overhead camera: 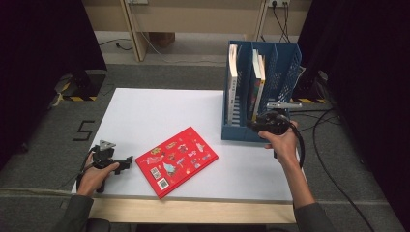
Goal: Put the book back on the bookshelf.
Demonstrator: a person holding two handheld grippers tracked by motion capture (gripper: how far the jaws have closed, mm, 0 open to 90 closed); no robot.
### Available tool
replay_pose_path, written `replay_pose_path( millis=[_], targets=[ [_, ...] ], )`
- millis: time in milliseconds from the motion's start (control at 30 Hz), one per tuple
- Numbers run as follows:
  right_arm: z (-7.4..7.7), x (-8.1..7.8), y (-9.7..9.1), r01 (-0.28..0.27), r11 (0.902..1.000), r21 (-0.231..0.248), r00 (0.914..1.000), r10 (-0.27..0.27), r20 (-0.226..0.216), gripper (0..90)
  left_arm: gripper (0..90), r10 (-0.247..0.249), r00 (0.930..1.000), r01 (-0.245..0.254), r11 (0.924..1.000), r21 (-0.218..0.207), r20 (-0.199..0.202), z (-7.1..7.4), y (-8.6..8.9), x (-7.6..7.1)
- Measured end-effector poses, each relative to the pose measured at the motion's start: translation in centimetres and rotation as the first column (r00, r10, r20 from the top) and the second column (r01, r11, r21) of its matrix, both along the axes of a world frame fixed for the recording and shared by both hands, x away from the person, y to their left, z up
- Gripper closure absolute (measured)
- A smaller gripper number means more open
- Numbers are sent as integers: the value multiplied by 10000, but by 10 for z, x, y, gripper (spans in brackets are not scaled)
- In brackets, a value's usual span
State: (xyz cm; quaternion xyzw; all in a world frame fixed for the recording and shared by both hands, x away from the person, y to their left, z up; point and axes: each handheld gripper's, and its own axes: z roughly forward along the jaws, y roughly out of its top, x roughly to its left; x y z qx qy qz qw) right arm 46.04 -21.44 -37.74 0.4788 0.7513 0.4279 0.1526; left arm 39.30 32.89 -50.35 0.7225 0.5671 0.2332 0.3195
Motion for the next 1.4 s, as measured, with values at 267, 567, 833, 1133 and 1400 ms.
replay_pose_path(
  millis=[267,567,833,1133,1400],
  targets=[
    [-24,-13,13,-324,9994,124,9995,325,-61,440,109,-224,9993,227,9997,89,-311,4,2,-4],
    [-47,-14,39,-1018,9948,23,9929,1018,-623,416,145,-753,9930,785,9964,321,-910,10,-5,-9],
    [-68,-13,64,-1518,9880,-267,9832,1482,-1061,394,143,-984,9896,1026,9941,350,-1046,11,-6,-11],
    [-86,-9,84,-1821,9829,-276,9729,1760,-1498,353,144,-1221,9859,1271,9912,369,-1145,11,-10,-16],
    [-94,-3,103,-2117,9772,-137,9627,2061,-1754,339,141,-1444,9824,1500,9879,395,-1185,11,-15,-18]
  ],
)
